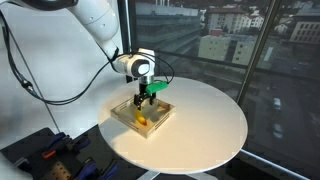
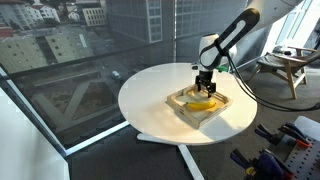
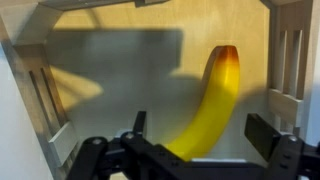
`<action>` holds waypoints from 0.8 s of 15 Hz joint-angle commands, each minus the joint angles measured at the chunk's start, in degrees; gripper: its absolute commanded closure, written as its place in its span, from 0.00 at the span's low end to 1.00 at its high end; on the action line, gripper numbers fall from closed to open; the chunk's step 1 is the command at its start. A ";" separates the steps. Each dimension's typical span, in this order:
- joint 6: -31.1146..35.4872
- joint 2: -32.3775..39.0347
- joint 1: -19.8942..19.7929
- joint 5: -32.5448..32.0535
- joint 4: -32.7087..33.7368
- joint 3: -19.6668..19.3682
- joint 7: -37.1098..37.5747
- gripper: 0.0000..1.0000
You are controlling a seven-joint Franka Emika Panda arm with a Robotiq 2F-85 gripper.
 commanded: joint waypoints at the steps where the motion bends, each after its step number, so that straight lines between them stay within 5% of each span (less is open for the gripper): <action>1: -1.09 -1.96 -0.75 0.68 -0.09 0.82 0.01 0.00; 12: -3.41 -8.83 -0.20 1.66 -2.29 0.88 0.75 0.00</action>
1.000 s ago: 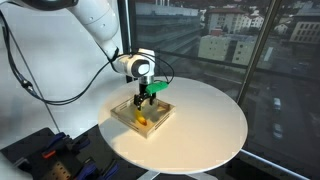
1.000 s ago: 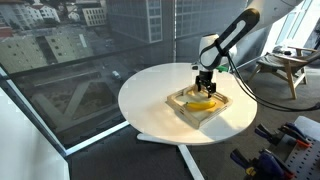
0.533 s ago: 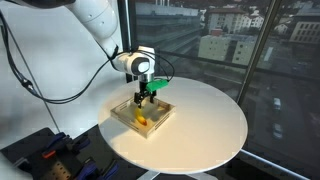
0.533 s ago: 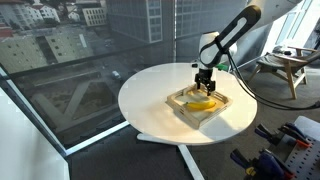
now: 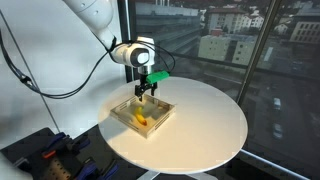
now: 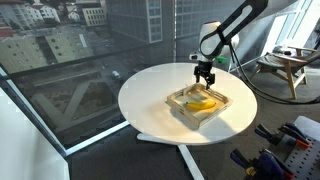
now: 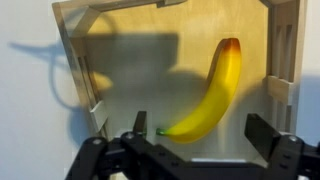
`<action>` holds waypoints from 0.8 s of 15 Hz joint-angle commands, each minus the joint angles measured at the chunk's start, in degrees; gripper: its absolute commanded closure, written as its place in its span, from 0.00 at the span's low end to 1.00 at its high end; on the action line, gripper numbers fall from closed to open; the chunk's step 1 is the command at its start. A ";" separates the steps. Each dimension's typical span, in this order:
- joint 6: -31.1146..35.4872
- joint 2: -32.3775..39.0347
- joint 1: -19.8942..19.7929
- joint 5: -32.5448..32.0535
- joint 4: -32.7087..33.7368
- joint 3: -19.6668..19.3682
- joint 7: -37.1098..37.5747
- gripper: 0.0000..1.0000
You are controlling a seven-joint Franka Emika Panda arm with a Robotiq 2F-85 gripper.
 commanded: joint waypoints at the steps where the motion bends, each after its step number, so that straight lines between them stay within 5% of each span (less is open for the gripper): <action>1: -2.20 -4.17 0.01 1.34 -2.37 0.28 1.37 0.00; 12: -2.62 -10.87 2.18 4.48 -7.72 -0.43 18.87 0.00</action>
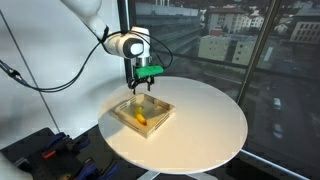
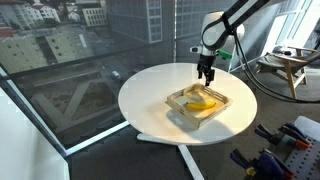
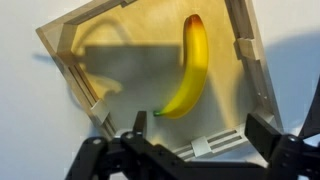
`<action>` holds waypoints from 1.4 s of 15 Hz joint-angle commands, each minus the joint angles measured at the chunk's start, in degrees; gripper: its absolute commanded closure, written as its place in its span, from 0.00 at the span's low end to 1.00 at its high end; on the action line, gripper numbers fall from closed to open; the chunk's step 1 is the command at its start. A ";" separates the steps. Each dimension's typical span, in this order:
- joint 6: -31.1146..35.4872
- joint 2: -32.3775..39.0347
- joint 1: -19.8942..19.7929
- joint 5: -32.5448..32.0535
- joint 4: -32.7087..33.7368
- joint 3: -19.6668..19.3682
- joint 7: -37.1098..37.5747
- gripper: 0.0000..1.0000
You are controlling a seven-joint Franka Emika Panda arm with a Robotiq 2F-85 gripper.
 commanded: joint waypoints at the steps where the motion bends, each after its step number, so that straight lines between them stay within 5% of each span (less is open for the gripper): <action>1: -0.31 -4.01 0.75 1.17 -3.34 -0.45 5.98 0.00; 21: -2.34 -12.22 1.17 5.88 -6.81 -0.67 32.08 0.00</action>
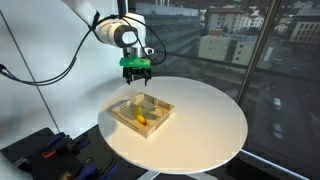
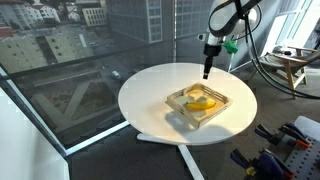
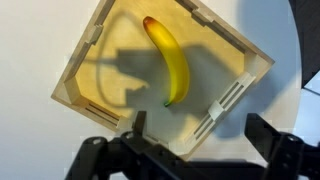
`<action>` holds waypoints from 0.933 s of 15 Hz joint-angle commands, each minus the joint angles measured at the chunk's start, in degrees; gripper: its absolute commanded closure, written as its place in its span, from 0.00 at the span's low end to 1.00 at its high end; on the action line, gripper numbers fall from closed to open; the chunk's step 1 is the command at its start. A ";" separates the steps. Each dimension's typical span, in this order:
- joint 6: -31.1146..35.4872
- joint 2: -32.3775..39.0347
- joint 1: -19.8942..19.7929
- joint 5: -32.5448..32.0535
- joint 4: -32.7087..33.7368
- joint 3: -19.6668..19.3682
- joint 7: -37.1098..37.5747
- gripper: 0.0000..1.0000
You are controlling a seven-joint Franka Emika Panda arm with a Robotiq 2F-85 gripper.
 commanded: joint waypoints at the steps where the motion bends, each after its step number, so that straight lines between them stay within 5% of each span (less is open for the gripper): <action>1: -1.13 -3.48 0.87 1.29 -1.40 -0.40 3.42 0.00; 14: -5.67 -8.88 2.76 1.98 -0.69 -1.07 10.86 0.00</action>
